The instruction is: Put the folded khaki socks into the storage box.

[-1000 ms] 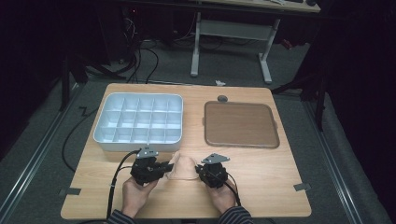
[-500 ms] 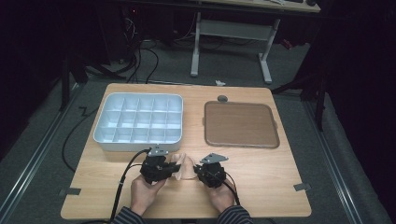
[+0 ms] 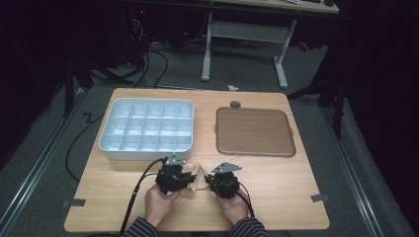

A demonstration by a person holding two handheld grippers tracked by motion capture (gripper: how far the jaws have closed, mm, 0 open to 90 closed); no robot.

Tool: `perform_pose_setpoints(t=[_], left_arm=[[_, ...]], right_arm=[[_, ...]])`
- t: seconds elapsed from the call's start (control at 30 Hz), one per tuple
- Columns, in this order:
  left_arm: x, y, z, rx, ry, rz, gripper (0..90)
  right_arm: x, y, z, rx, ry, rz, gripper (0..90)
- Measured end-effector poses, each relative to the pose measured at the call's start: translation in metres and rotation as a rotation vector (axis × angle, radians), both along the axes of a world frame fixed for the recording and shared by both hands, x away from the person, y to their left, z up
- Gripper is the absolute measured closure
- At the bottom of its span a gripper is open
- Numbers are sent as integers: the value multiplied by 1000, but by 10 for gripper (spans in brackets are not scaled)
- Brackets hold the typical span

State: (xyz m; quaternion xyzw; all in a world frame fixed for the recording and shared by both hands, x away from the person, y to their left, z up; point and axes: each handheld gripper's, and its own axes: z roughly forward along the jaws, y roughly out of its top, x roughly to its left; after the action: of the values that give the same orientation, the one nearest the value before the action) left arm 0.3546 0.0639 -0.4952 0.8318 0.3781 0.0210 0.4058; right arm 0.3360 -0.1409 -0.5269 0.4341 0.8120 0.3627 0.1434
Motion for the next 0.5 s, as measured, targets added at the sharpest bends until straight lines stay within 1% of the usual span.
perform_pose_setpoints(t=[0.27,0.5], left_arm=[[2,-7,-6,18,4,-1,804],[2,-11,-11,18,9,-4,805]], right_arm=[[0,0,0,2,4,1,853],[1,-1,0,1,5,3,853]])
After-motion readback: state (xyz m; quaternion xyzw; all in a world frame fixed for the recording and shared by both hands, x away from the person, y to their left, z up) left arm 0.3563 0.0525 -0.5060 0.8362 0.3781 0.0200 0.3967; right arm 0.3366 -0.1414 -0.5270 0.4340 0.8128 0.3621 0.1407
